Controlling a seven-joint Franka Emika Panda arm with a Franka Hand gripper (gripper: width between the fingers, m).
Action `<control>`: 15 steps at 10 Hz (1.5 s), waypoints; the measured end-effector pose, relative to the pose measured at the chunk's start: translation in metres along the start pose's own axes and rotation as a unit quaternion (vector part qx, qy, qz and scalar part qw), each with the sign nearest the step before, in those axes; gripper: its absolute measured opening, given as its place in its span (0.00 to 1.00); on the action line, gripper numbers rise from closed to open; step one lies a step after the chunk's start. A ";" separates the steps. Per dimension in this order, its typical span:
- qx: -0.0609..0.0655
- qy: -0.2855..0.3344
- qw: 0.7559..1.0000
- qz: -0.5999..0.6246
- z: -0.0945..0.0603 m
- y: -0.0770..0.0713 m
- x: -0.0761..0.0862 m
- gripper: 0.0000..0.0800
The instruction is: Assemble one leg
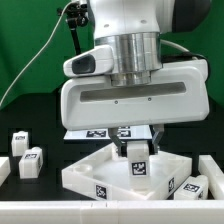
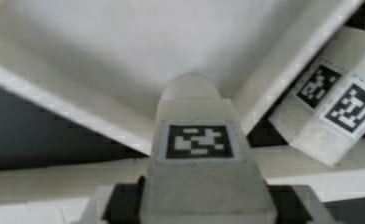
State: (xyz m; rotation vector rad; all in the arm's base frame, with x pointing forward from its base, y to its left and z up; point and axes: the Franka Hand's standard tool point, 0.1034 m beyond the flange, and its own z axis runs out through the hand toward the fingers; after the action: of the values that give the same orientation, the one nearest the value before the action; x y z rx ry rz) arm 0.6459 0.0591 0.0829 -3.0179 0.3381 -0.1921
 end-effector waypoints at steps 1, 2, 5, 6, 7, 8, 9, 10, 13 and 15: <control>0.001 0.000 0.998 0.065 0.001 -0.007 -0.002 0.36; 0.001 0.000 0.992 0.128 0.001 -0.015 -0.005 0.36; 0.007 -0.010 0.949 0.316 0.003 -0.035 -0.011 0.36; 0.007 -0.011 0.940 0.342 0.004 -0.039 -0.012 0.36; 0.010 -0.013 0.934 0.356 0.004 -0.038 -0.012 0.36; 0.011 -0.013 0.935 0.354 0.004 -0.039 -0.012 0.36; 0.010 -0.012 0.945 0.328 0.004 -0.039 -0.012 0.59; 0.011 -0.012 0.958 0.286 0.004 -0.038 -0.012 0.77; 0.011 -0.010 0.984 0.180 0.004 -0.039 -0.012 0.81; 0.012 -0.009 0.995 0.099 0.004 -0.039 -0.012 0.81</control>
Offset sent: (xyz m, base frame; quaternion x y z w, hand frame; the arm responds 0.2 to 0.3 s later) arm -0.0025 0.0195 -0.0098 -0.0241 -0.0371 0.3659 0.9296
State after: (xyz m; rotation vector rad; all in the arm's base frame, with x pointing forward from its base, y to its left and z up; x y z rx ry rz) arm 0.6432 0.0999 0.0822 -2.9359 0.6247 -0.1511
